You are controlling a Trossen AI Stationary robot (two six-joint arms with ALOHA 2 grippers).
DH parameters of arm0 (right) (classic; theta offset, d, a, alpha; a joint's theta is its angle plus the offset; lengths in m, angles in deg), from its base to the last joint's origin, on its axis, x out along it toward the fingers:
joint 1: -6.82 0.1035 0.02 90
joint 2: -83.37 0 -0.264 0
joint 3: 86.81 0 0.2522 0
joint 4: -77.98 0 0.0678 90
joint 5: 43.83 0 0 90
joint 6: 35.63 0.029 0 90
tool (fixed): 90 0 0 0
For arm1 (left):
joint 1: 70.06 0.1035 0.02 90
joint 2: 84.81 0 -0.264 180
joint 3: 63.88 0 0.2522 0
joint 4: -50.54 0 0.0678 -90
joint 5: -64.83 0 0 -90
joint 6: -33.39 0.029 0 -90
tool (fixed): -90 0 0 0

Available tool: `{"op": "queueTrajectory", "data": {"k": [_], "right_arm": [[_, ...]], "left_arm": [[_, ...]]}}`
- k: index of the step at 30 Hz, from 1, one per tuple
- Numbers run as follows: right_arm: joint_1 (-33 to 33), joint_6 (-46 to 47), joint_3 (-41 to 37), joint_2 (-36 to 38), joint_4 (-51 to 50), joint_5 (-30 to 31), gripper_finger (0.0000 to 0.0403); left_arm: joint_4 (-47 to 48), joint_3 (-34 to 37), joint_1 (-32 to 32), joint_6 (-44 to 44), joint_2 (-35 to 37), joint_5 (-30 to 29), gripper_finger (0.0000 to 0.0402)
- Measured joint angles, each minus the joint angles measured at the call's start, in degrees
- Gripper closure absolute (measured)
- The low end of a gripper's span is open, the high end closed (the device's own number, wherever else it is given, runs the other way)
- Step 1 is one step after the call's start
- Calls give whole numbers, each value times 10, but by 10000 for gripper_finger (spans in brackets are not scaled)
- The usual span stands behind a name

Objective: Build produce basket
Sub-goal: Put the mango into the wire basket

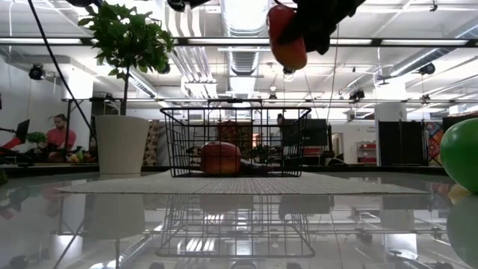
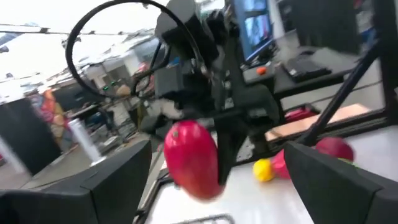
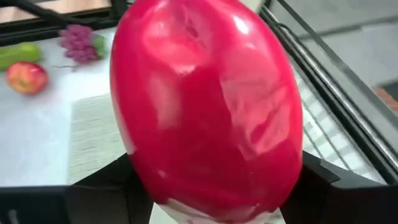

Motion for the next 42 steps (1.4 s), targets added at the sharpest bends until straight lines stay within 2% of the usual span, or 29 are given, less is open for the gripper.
{"op": "queueTrajectory", "data": {"k": [5,11,22,31,35,42], "right_arm": [[18,-6,-49,1,86,-22,160],[22,-6,-76,0,150,-61,159],[22,-12,-89,0,155,-62,157],[22,-20,-89,0,152,-61,156],[21,-21,-90,0,151,-60,156],[21,-20,-91,0,153,-54,156]], "left_arm": [[-50,-5,1,-6,-39,38,54],[-98,-30,12,-8,-98,52,54],[-91,-98,51,-63,-191,113,54],[-90,-110,79,-95,-222,119,55],[-88,-104,83,-97,-225,121,75],[-88,-104,82,-96,-224,122,133]]}}
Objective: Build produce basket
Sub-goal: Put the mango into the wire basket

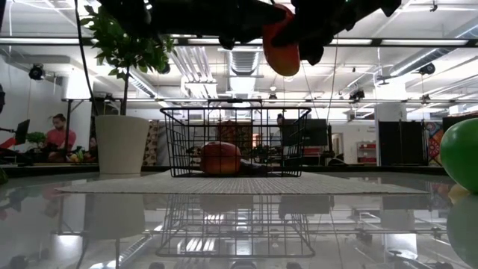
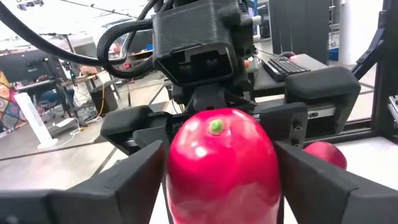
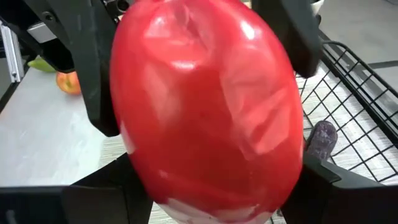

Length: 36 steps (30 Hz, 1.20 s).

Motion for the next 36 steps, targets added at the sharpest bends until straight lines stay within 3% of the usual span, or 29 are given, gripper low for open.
{"op": "queueTrajectory", "data": {"k": [5,16,19,24,32,36], "right_arm": [[0,4,-1,0,0,2,144],[0,4,-1,8,-9,27,43],[-1,8,-1,24,-20,36,38],[1,25,-1,63,-61,100,38],[2,51,-16,104,-92,128,38],[2,60,-39,110,-86,132,38]], "left_arm": [[2,0,0,-1,0,-1,170],[22,0,1,-14,4,-33,180],[38,1,1,-12,12,-80,181],[104,2,9,-8,22,-170,181],[216,3,26,-8,33,-407,182],[247,3,44,-28,31,-483,182]]}}
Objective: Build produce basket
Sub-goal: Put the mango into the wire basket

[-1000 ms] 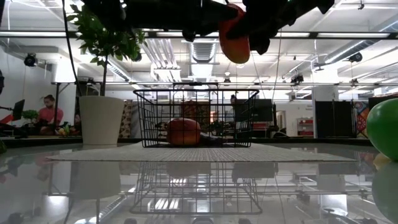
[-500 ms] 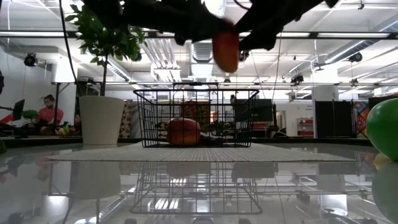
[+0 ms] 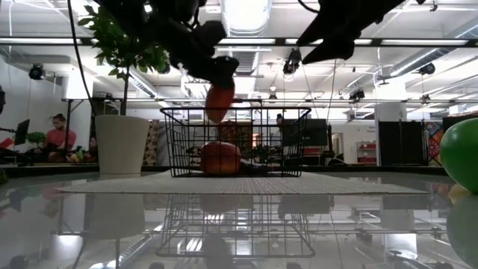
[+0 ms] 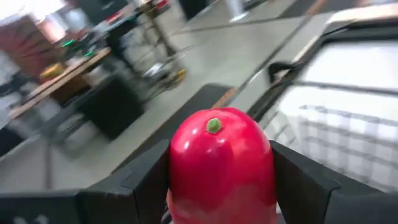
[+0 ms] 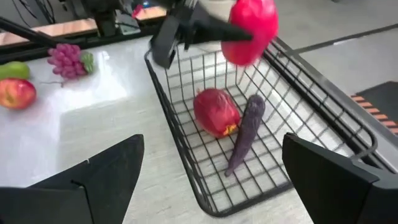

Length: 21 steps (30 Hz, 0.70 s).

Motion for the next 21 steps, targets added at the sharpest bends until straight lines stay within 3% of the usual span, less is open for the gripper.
{"op": "queueTrajectory", "data": {"k": [8,21], "right_arm": [[0,19,-41,2,45,0,38],[0,19,-51,-3,60,1,38]], "left_arm": [[84,6,13,-105,-1,-10,182],[85,16,14,-169,-1,-10,182]]}}
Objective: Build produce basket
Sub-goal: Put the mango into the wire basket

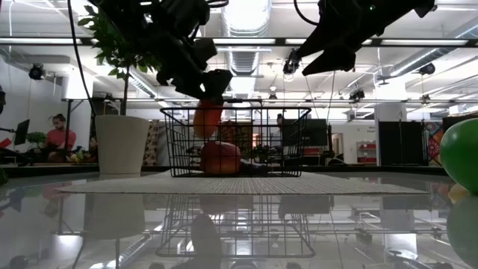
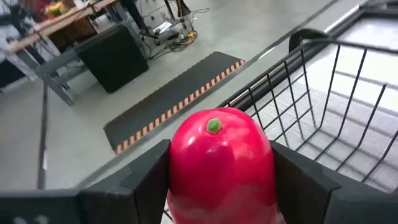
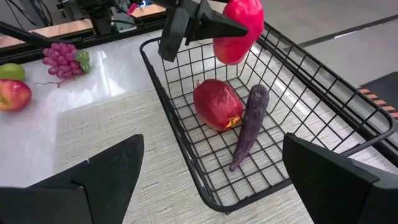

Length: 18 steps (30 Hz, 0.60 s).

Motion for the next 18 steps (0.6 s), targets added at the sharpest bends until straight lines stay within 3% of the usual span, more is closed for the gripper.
{"op": "queueTrajectory", "data": {"k": [18], "right_arm": [[0,-5,0,-37,15,0,38]], "left_arm": [[-2,14,4,-117,0,-39,173]]}}
